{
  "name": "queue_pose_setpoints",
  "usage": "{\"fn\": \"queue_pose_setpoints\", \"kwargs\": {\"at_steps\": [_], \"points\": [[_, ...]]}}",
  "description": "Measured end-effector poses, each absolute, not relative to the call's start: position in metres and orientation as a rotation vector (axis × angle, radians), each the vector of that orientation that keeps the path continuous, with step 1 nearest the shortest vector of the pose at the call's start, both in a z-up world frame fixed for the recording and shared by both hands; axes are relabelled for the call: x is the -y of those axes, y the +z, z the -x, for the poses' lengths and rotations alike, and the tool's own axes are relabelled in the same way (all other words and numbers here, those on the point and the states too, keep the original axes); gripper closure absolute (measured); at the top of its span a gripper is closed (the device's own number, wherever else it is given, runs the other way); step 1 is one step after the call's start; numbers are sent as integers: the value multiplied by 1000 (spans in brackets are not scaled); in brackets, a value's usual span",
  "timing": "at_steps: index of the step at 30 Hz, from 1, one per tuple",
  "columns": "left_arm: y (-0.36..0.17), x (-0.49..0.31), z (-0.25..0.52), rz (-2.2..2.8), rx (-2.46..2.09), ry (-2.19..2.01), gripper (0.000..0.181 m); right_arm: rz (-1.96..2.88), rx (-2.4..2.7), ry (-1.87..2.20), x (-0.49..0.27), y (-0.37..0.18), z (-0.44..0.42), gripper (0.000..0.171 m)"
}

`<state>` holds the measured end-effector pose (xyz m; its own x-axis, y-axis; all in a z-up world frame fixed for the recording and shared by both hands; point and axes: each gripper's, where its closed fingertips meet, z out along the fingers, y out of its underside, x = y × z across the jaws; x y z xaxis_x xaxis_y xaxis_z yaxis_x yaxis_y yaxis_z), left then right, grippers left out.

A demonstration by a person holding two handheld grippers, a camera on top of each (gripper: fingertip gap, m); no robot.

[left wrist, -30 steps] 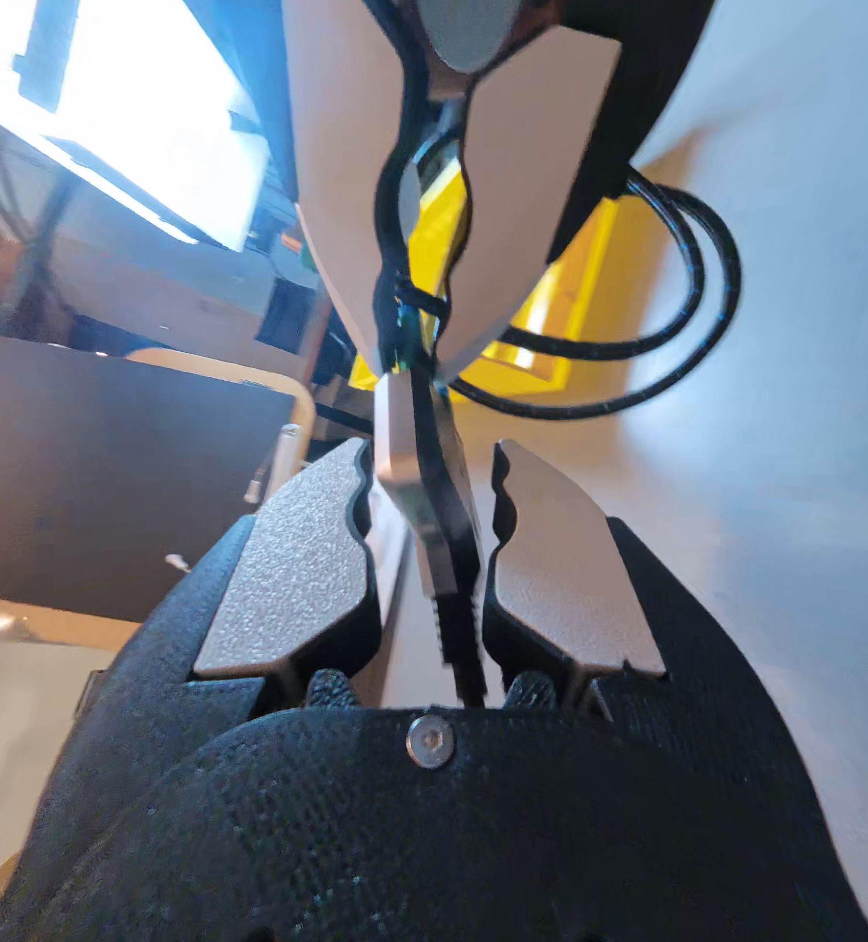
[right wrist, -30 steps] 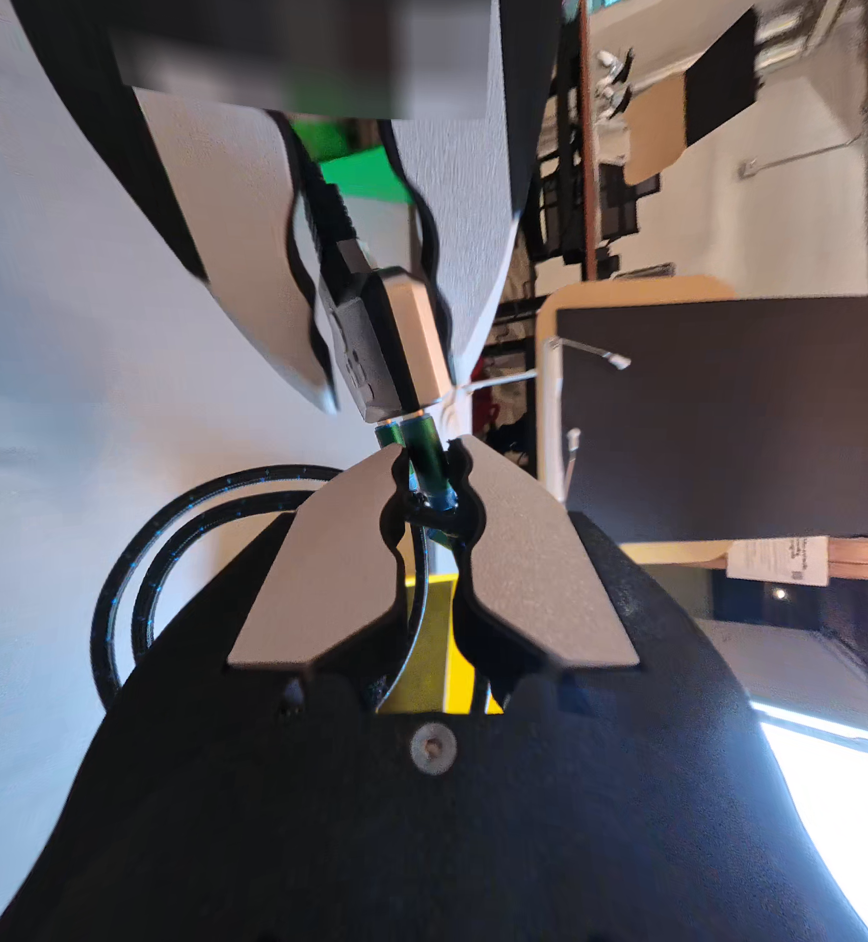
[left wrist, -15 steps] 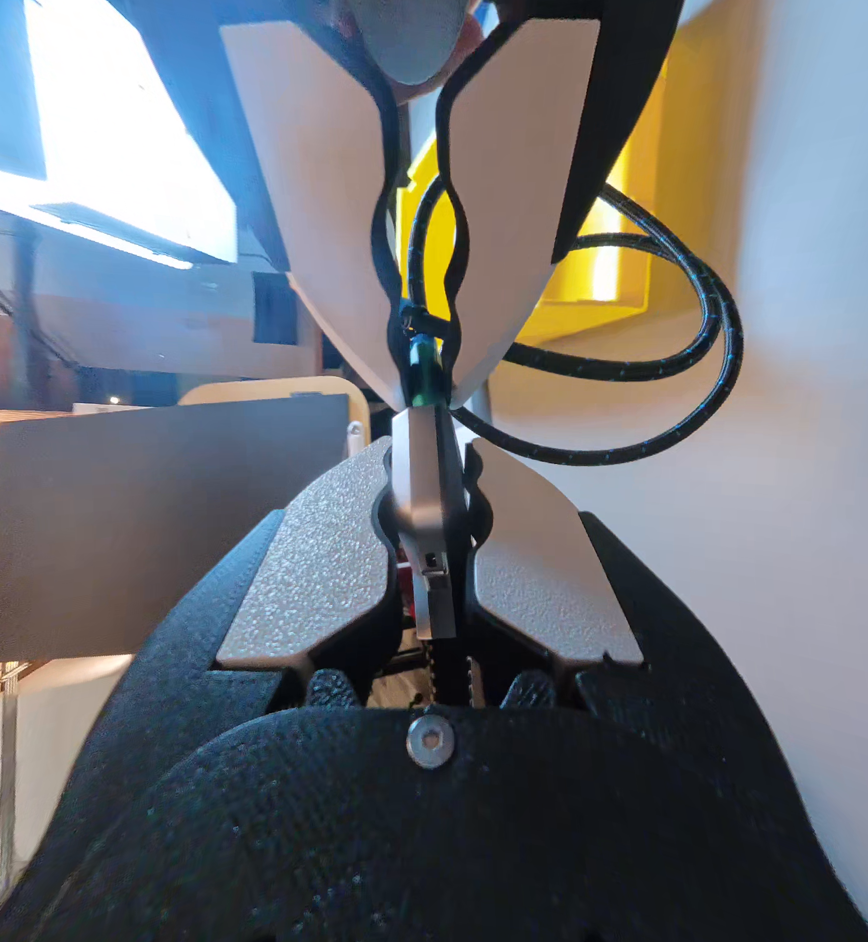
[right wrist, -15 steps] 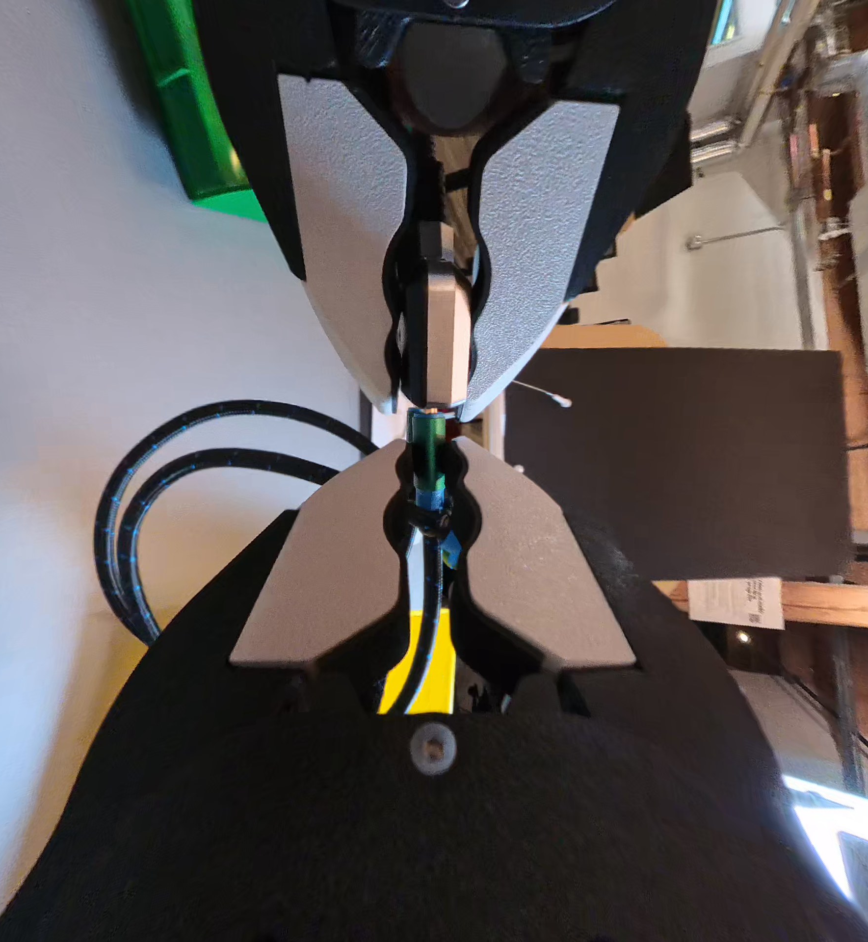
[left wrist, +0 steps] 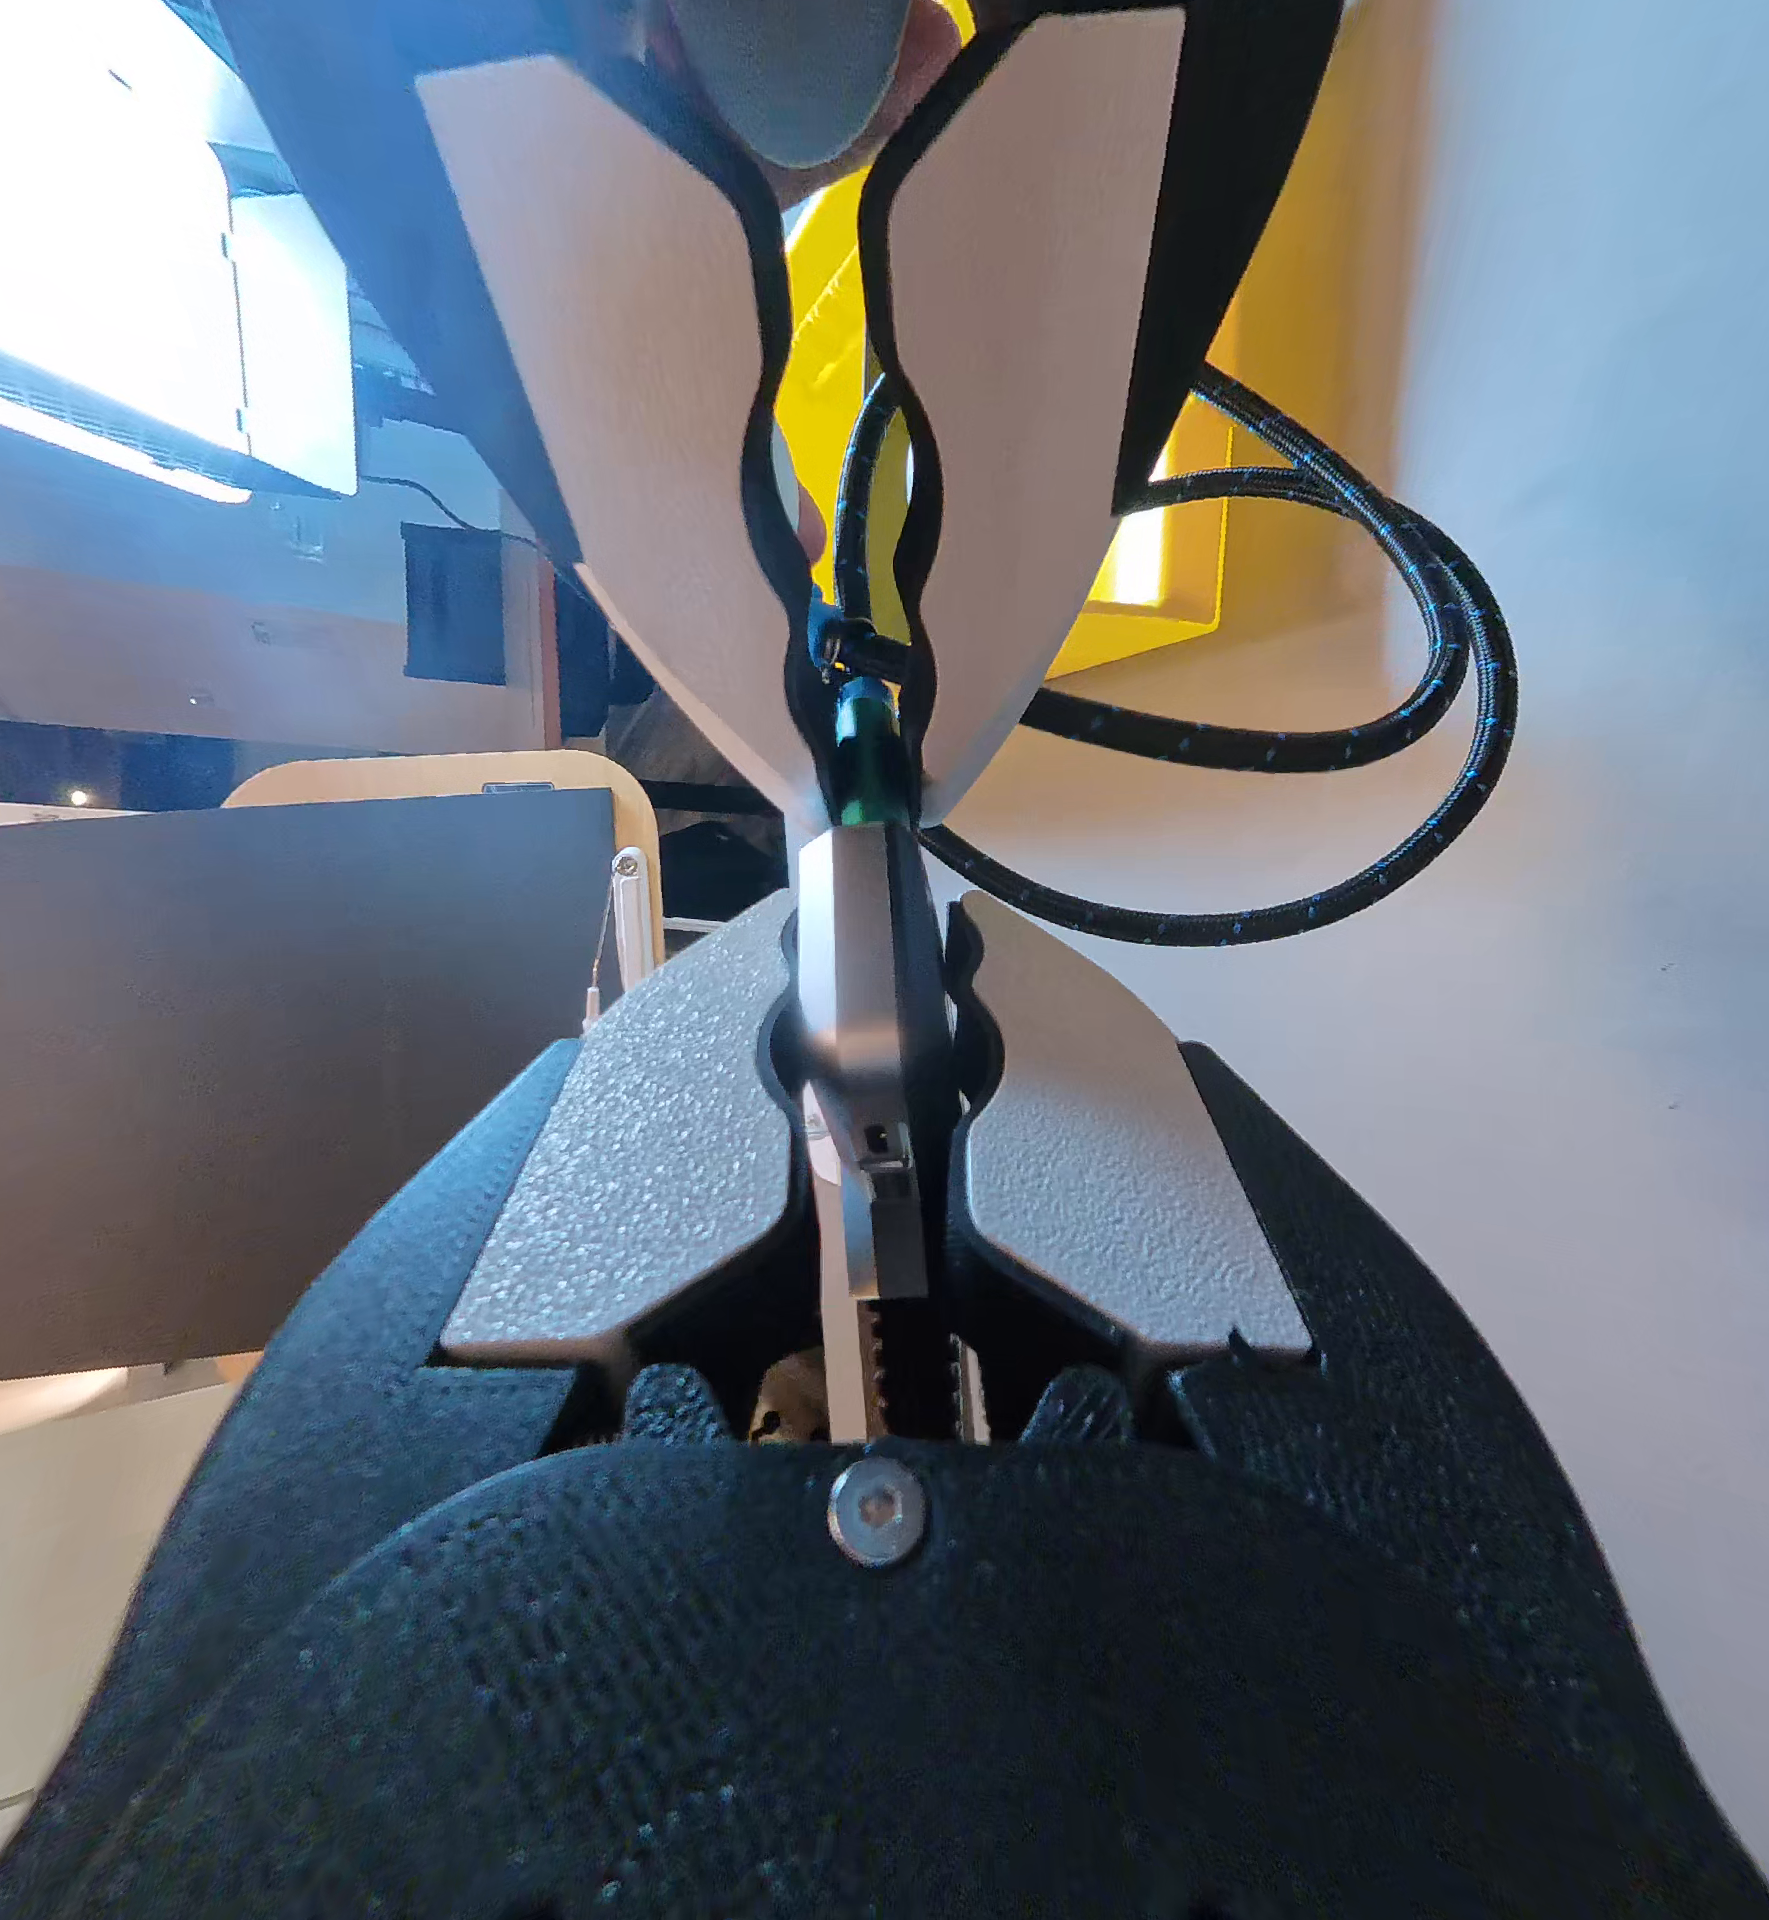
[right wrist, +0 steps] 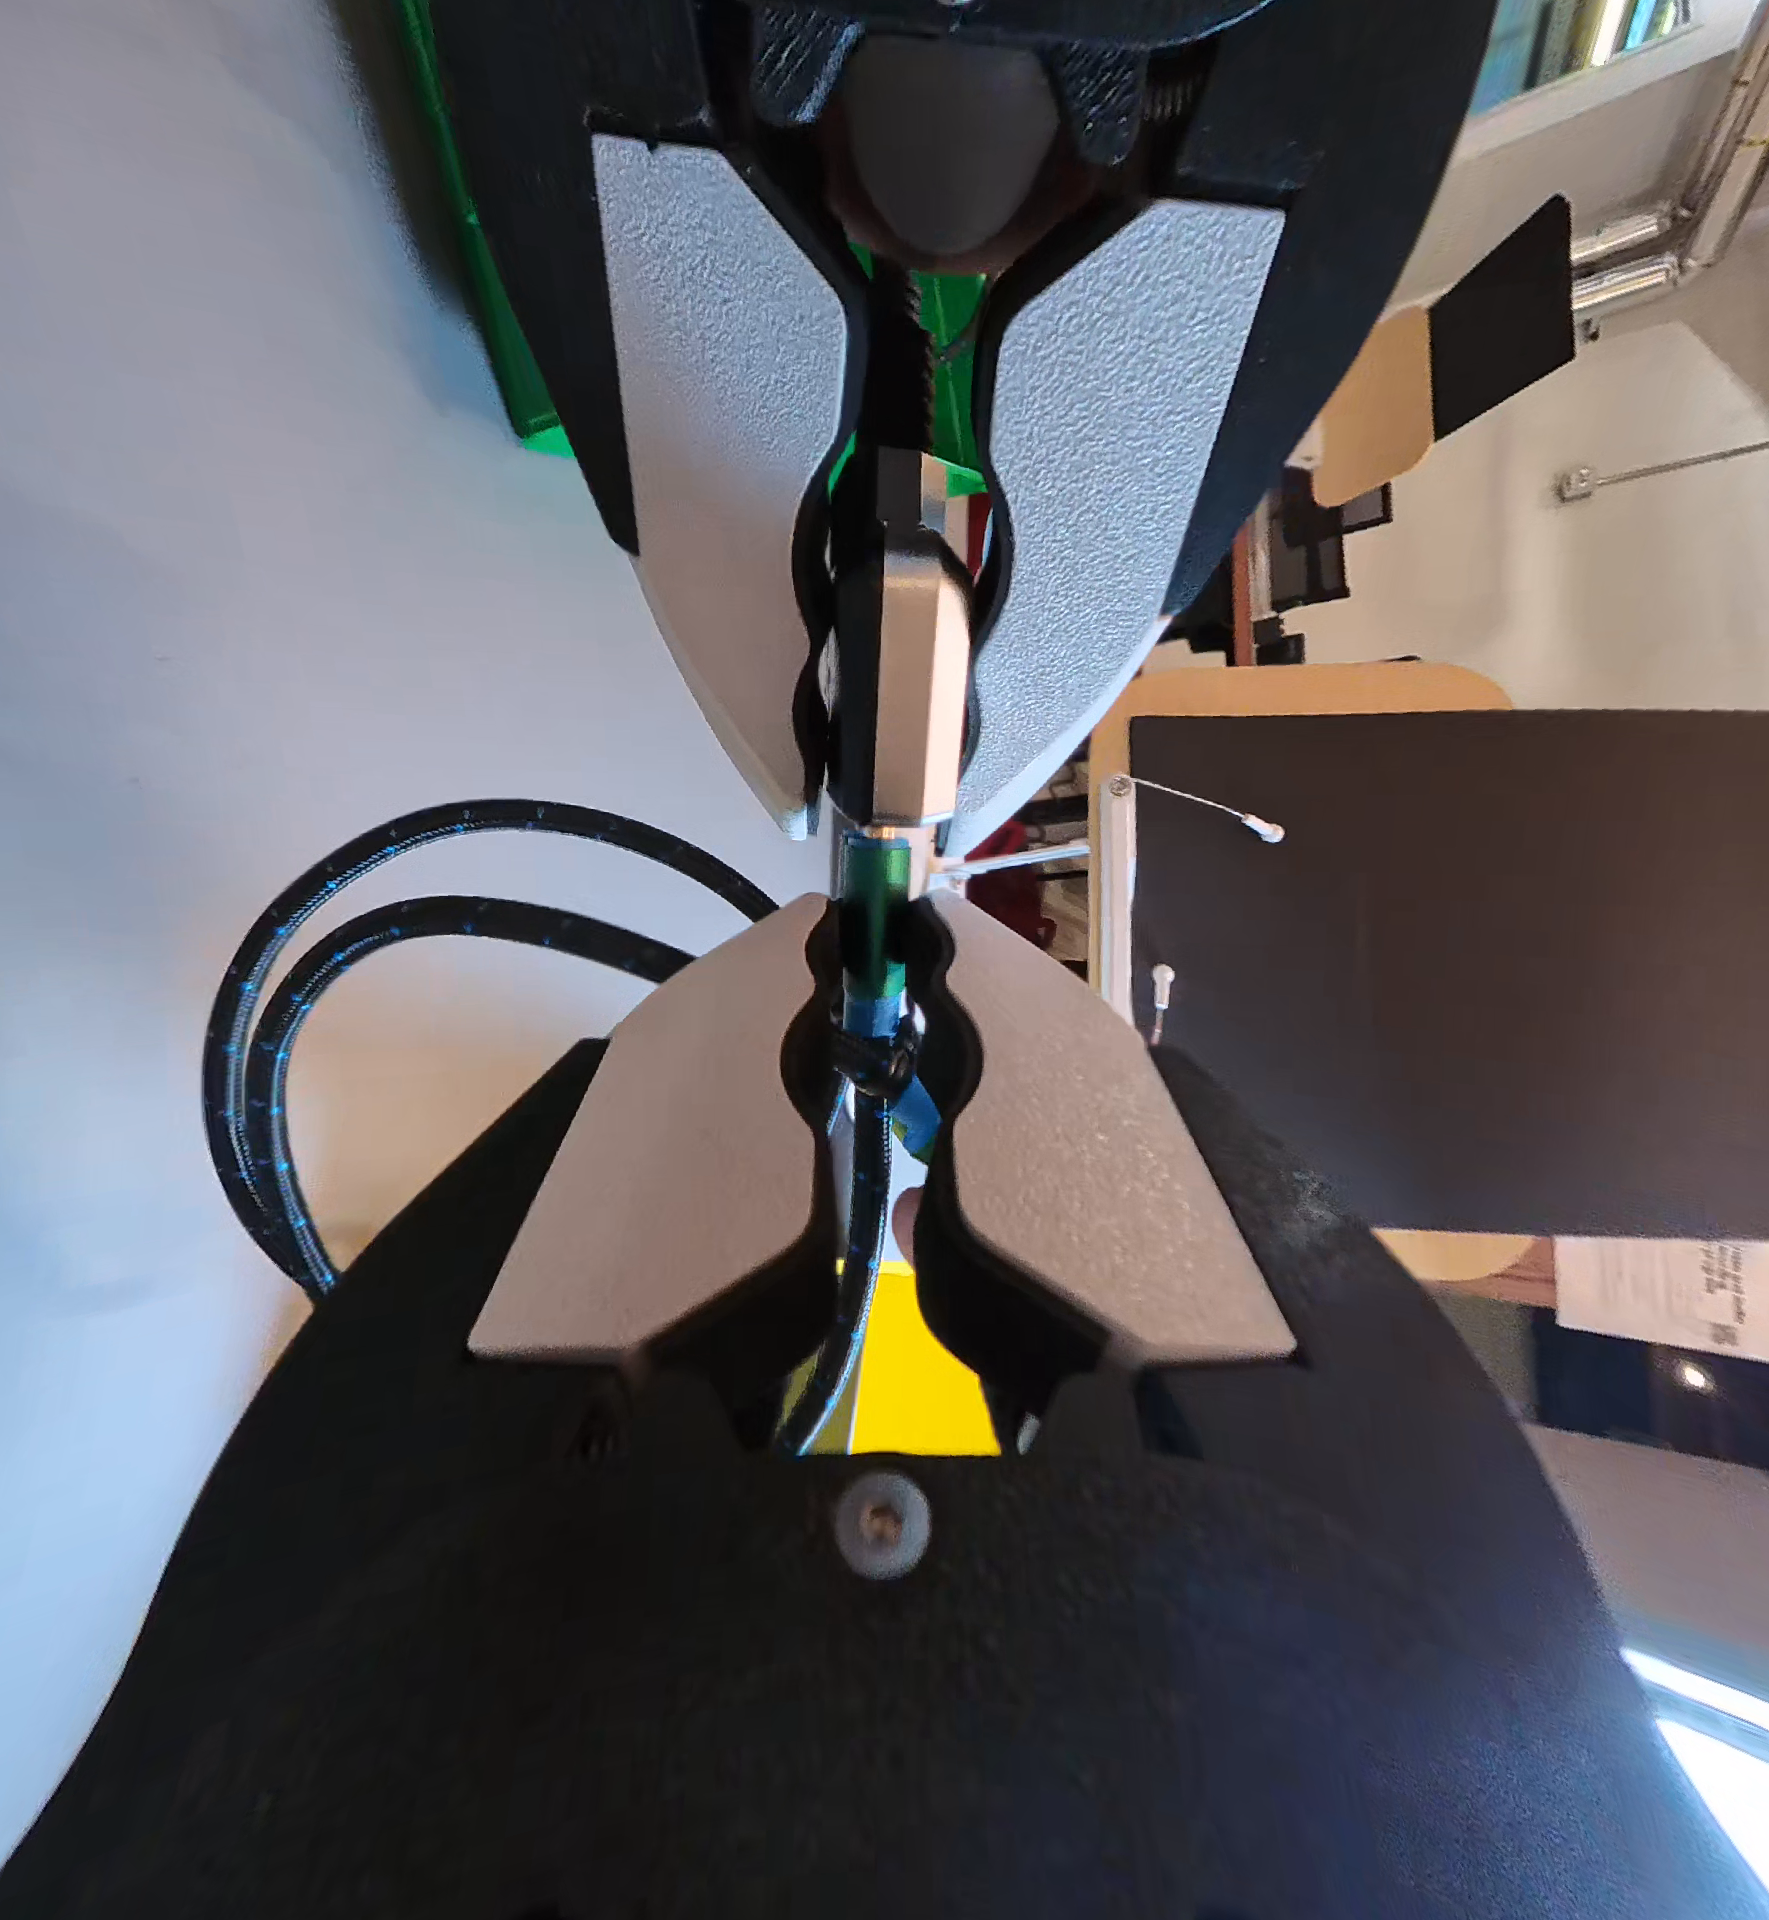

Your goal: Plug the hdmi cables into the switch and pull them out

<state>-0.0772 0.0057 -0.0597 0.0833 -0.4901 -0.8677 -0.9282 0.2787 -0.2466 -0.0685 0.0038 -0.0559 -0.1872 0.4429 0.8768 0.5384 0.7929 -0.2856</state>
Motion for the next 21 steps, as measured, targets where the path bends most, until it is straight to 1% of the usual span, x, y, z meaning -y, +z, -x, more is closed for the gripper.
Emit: {"fn": "queue_pose_setpoints", "kwargs": {"at_steps": [1,15,16,17,18,19,20,21], "points": [[-62,-6,77,1363,-1559,544,157,762,1832,-84,-4,-58,68,159],[-72,6,80,1468,-1588,388,156,814,1904,71,6,-67,70,159],[-72,6,81,1479,-1587,382,157,828,1911,63,4,-68,69,159],[-72,7,88,1503,-1589,403,157,921,1941,-83,-17,-79,57,159],[-63,5,107,1532,-1538,456,157,1047,1941,-250,-51,-92,34,159],[-46,5,129,1547,-1440,485,157,1074,1918,-154,-64,-98,24,159],[-28,9,147,1537,-1346,459,158,1085,1847,-14,-67,-91,20,159],[-13,17,157,1511,-1284,412,158,1077,1780,16,-70,-77,16,159]]}}
